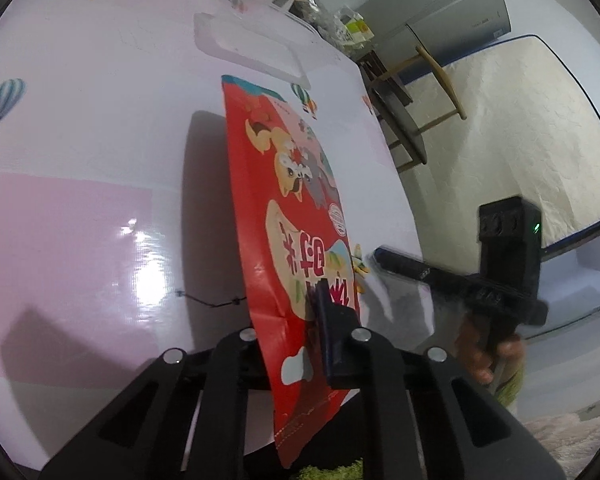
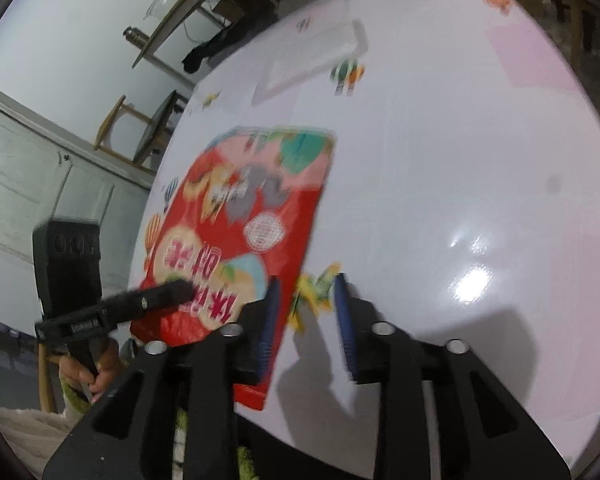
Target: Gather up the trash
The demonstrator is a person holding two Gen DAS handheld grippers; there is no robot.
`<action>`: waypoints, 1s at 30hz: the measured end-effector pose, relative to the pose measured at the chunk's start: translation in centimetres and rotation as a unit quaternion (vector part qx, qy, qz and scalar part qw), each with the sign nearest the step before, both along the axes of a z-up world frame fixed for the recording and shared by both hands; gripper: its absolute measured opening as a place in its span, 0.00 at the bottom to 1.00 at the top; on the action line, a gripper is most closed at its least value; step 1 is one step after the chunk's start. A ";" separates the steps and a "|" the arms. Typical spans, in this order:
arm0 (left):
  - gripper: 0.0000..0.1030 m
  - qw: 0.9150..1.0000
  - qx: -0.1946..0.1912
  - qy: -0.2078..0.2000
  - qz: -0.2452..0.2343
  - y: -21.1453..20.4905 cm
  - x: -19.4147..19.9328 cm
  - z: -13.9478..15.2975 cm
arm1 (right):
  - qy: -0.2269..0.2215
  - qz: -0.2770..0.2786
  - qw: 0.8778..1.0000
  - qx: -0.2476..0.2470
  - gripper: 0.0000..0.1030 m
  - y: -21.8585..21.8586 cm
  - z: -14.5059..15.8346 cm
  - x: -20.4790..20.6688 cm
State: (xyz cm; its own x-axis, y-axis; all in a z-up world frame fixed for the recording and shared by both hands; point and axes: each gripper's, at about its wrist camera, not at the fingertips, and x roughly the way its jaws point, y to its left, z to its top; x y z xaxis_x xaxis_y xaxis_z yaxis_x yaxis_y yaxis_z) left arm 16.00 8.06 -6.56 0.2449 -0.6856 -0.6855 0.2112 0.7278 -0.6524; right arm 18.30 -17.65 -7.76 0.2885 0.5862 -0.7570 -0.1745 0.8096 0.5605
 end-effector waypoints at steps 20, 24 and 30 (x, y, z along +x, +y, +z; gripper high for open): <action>0.11 0.994 0.009 -0.010 0.104 6.9 -1.2 -0.8 | -0.077 -0.095 0.987 -0.107 0.57 3.1 1.7 21.8; 0.11 0.994 0.006 -0.009 0.110 7.4 -1.6 -0.9 | -0.040 -0.100 0.987 -0.117 0.18 2.9 0.0 22.4; 0.11 0.993 0.004 -0.008 0.114 7.9 -1.9 -0.8 | -0.041 -0.075 0.989 -0.123 0.05 1.6 0.3 19.4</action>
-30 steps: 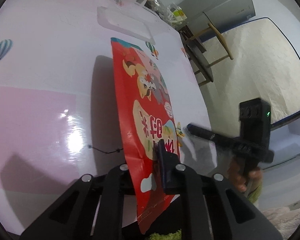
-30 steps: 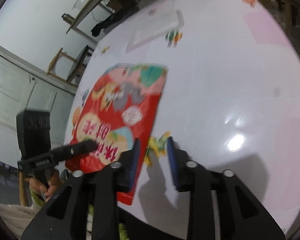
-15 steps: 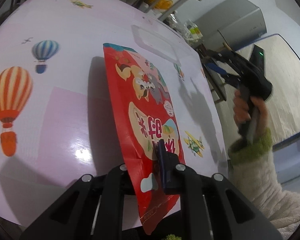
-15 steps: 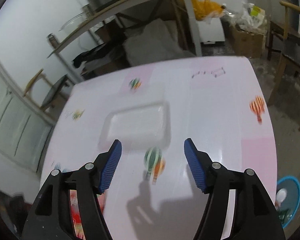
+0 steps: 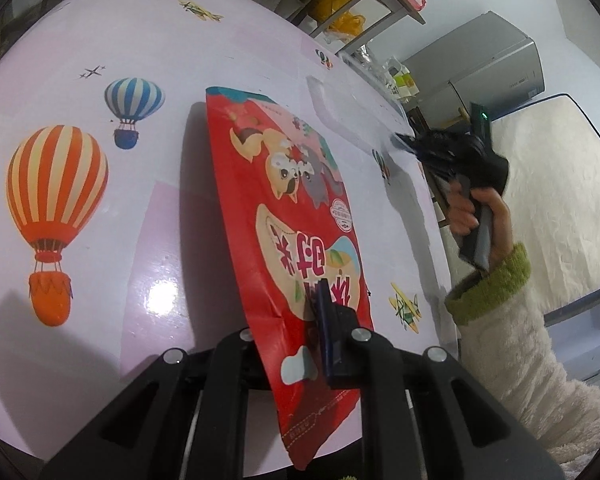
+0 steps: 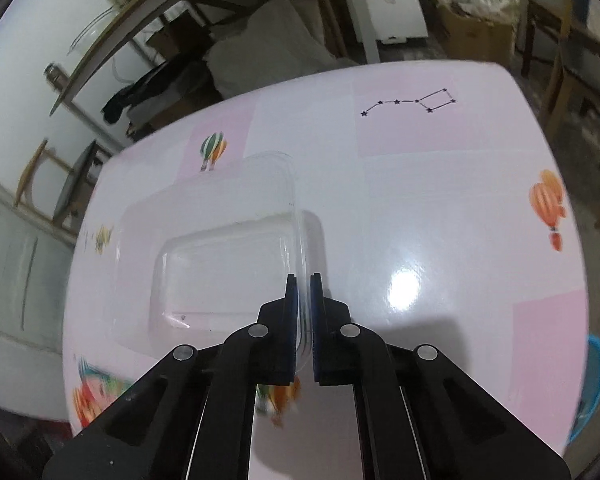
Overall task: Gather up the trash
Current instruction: 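Close the right tool on the clear plastic tray rim while the left tool holds the bag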
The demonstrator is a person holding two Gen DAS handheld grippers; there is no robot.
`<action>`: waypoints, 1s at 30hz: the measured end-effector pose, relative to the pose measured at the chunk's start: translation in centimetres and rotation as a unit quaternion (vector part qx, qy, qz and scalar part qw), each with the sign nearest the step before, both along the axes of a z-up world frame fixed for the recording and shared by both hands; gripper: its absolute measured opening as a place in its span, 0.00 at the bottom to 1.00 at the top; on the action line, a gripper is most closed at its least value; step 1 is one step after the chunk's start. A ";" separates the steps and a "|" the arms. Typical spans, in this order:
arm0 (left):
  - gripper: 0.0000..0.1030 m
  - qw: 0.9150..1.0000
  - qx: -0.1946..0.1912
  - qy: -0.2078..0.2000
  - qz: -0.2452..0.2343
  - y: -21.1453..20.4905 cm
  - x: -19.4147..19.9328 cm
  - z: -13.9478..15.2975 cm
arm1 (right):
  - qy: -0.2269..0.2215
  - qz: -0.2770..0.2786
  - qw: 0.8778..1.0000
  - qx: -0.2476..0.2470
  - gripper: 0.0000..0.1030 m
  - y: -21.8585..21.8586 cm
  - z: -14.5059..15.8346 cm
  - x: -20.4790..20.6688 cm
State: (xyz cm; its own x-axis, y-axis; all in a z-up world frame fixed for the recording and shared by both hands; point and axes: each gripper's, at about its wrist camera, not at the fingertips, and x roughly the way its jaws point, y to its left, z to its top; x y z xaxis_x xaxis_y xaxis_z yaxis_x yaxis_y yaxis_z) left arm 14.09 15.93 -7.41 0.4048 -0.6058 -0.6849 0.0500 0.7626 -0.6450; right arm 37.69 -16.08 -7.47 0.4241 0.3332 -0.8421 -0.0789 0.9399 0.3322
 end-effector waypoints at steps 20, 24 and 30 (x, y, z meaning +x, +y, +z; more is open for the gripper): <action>0.11 0.998 0.016 -0.009 -0.064 -5.4 -1.9 1.1 | -0.046 0.337 0.925 -0.168 0.54 3.7 0.8 -16.1; 0.11 0.996 0.014 -0.005 -0.085 -6.8 -2.3 0.9 | -0.080 0.288 0.945 -0.135 0.71 3.7 2.2 -15.7; 0.11 0.994 0.016 -0.004 -0.106 -8.3 -2.0 0.8 | -0.068 0.110 0.992 0.002 0.76 -2.4 4.2 -16.1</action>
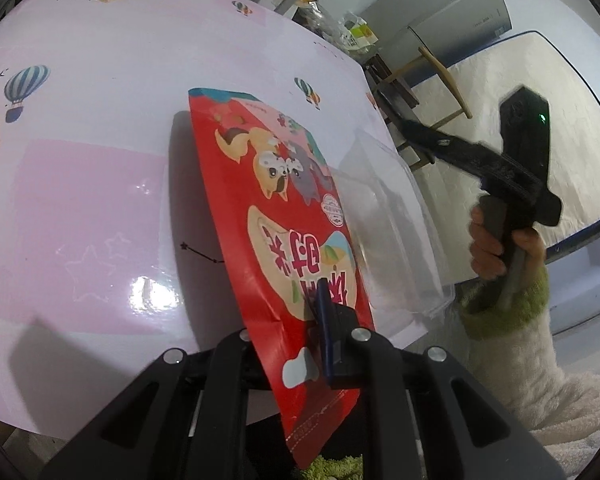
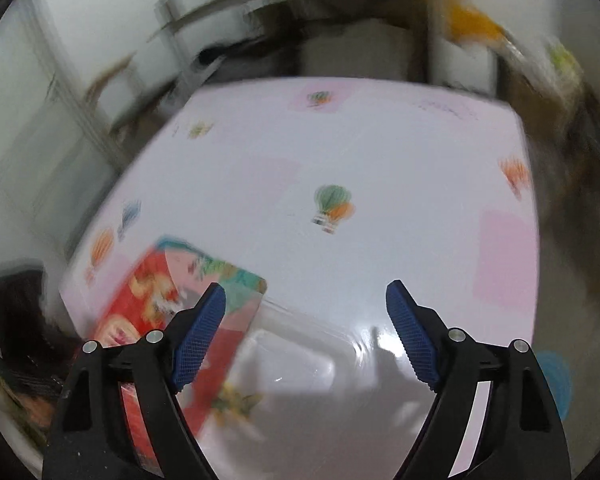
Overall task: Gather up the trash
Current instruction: 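Close the right tool on the clear plastic tray rim while the left tool holds the bag, then carry the snack bag and clear tray over the blue wastebasket with both tools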
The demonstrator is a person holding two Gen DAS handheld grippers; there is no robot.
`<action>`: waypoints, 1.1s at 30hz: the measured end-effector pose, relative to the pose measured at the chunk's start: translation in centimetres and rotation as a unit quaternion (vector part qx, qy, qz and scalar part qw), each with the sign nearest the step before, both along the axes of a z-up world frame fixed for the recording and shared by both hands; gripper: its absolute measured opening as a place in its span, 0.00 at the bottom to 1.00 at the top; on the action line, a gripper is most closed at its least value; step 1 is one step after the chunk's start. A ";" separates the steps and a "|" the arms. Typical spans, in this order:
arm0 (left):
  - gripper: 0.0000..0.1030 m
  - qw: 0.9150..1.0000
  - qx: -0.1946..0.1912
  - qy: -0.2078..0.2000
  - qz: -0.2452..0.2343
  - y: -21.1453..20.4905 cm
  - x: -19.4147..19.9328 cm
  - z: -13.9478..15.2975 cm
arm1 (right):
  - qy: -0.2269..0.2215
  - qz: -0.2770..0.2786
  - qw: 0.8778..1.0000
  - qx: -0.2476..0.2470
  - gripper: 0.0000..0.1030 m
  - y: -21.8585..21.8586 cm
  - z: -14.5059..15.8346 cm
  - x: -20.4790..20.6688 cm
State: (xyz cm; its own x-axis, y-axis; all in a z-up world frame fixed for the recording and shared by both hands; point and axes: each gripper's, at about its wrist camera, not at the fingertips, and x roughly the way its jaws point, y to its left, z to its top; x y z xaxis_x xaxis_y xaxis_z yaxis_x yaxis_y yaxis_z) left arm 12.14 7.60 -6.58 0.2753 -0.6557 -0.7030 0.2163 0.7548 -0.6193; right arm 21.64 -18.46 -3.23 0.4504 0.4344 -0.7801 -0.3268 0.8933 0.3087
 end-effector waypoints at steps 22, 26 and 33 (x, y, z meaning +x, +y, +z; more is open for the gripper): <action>0.12 0.996 0.071 -0.061 0.001 -2.7 -0.8 1.2 | 0.079 -0.086 0.993 0.018 0.03 -2.5 -3.4 -5.7; 0.11 0.994 0.082 -0.075 0.001 -3.0 -1.0 1.6 | 0.068 -0.090 0.993 0.027 0.03 -2.9 -3.0 -5.9; 0.10 0.990 0.095 -0.100 0.000 -3.2 -1.8 2.6 | 0.054 -0.107 0.992 0.040 0.03 -3.4 -2.6 -6.1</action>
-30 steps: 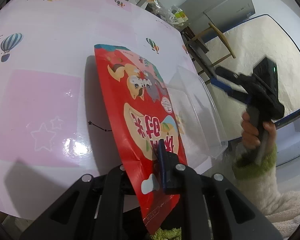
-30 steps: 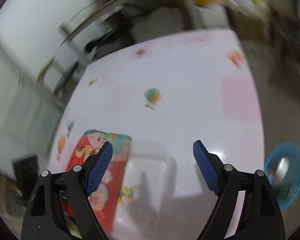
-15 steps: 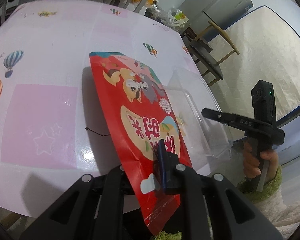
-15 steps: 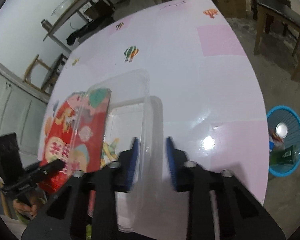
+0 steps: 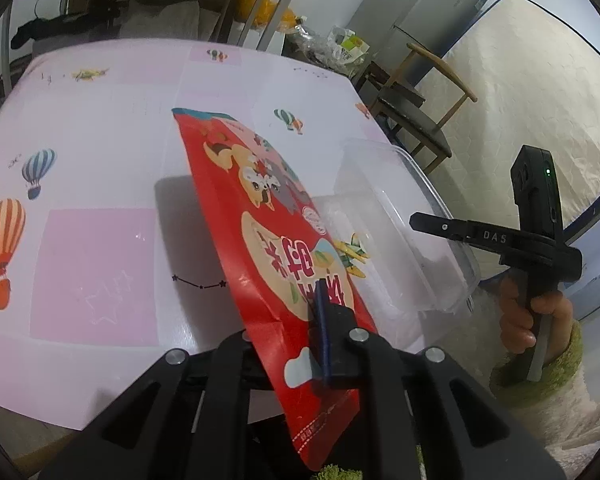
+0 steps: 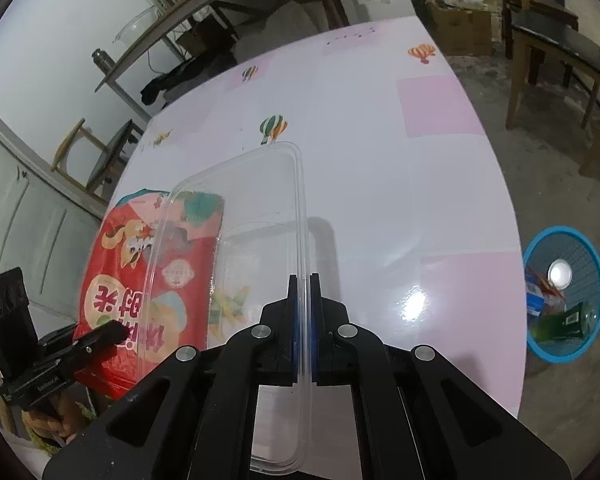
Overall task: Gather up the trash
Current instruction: 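Carry the snack bag and clear tray over the blue wastebasket with both tools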
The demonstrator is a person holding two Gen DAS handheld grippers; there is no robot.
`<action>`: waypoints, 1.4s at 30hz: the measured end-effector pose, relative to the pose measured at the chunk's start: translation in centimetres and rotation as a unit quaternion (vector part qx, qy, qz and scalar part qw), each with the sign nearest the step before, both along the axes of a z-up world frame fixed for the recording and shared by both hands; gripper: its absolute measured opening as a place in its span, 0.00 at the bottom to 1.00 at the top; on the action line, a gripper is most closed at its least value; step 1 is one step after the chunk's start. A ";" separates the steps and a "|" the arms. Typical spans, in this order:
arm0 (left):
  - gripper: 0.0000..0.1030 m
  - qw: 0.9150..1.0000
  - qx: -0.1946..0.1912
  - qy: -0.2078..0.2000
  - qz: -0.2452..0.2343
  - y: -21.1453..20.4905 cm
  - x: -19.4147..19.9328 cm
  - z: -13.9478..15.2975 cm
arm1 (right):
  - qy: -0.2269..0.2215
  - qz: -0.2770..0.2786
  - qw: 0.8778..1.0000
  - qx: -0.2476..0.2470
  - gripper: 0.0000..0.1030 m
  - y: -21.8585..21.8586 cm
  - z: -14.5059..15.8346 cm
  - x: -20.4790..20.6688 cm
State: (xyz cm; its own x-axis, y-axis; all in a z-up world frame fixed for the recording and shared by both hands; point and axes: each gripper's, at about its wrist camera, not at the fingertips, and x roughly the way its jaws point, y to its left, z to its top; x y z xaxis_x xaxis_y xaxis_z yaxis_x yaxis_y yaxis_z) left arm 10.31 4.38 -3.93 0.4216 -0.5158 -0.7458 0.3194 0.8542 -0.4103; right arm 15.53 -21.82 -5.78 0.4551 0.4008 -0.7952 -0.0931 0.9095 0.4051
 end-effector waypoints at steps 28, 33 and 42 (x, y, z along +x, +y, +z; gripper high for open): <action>0.02 0.997 -0.012 -0.072 -0.004 0.3 -2.9 4.6 | -0.050 -0.023 0.998 0.033 0.03 -2.7 3.1 -2.5; 0.02 0.996 -0.029 -0.080 -0.019 -1.1 -2.5 5.7 | -0.059 -0.041 0.997 0.039 0.03 -4.7 3.7 -3.6; 0.01 0.991 -0.071 -0.086 -0.070 -5.2 -1.3 8.2 | -0.083 -0.111 0.989 0.055 0.03 -10.7 4.8 -6.4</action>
